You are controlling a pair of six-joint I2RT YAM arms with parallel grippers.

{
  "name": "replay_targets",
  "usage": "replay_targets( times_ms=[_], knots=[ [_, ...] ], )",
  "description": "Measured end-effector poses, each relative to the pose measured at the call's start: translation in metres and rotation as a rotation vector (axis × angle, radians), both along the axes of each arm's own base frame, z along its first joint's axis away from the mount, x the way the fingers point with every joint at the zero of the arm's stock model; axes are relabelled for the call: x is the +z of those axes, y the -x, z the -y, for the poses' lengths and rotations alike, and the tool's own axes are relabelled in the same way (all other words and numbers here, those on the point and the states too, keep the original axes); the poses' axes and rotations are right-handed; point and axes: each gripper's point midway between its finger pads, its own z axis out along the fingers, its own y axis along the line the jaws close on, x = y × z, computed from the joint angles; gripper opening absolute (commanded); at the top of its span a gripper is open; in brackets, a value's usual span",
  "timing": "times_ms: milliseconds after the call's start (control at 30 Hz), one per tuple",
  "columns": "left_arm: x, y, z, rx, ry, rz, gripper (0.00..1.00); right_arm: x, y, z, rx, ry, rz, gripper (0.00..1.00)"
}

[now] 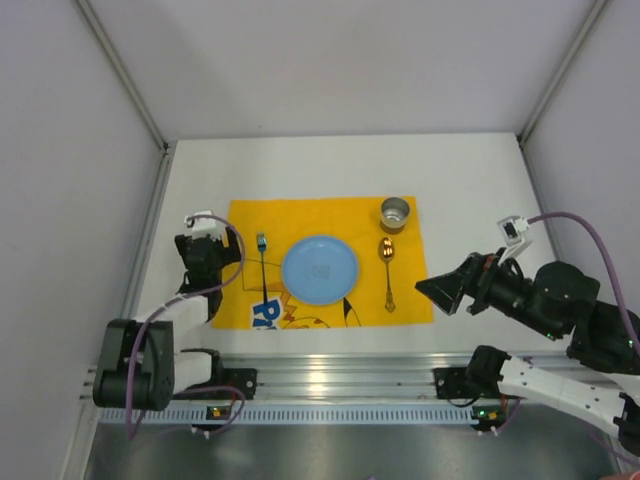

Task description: Set the dinner table for one person

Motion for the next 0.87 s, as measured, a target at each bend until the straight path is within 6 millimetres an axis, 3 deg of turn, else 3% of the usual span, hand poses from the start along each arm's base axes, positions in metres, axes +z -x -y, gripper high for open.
replay_targets(
  times_ms=[267,400,667,867],
  knots=[
    [-0.035,-0.026,-0.004,-0.020,0.075,0.030,0.97,0.040,0.002,0.012,-0.008,-0.012,0.050,1.00],
    [-0.043,-0.032,0.000,-0.051,0.088,0.042,0.98,0.032,-0.004,0.005,-0.010,0.043,0.035,1.00],
    [-0.030,-0.040,0.012,-0.133,0.085,0.095,0.98,0.015,-0.019,-0.012,0.005,0.167,0.036,1.00],
    [-0.029,-0.041,0.016,-0.161,0.082,0.096,0.98,0.028,-0.024,-0.017,0.009,0.147,0.087,1.00]
  ],
)
